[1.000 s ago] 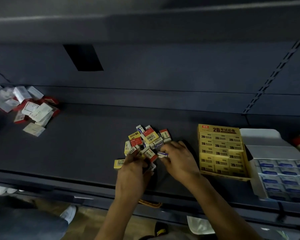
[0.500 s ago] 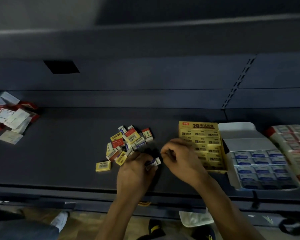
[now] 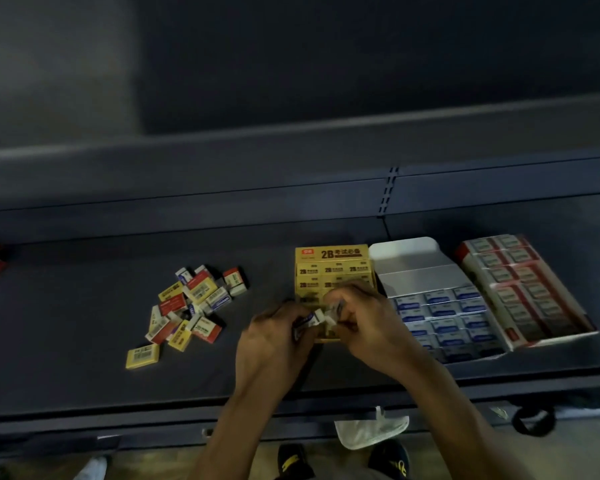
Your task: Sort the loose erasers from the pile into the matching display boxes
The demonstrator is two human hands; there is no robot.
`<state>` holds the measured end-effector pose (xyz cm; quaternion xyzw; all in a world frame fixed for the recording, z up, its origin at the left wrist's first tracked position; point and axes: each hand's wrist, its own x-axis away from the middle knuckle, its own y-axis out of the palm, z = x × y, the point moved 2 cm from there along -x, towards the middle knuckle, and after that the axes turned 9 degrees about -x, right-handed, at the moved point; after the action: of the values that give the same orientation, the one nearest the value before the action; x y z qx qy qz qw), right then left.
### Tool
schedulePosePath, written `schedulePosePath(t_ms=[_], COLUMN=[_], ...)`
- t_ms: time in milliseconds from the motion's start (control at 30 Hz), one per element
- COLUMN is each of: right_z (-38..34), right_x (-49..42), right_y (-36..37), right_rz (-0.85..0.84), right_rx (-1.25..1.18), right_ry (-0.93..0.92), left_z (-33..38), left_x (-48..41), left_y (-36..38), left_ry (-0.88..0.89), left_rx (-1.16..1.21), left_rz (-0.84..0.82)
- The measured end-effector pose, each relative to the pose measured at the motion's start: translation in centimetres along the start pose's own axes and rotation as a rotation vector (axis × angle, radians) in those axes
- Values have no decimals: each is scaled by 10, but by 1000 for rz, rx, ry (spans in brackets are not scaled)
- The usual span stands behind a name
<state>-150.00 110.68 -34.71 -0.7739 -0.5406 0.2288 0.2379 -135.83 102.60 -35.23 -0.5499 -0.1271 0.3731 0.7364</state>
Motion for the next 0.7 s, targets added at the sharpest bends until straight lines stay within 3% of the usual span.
schedulePosePath(t_ms=[700], right_z=[67], right_x=[57], right_y=[-99], right_rz=[218], right_rx=[50], right_ry=[-12], left_z=[98], left_x=[-18], left_y=[43], left_ry=[192], left_rx=[165], left_rz=[-39])
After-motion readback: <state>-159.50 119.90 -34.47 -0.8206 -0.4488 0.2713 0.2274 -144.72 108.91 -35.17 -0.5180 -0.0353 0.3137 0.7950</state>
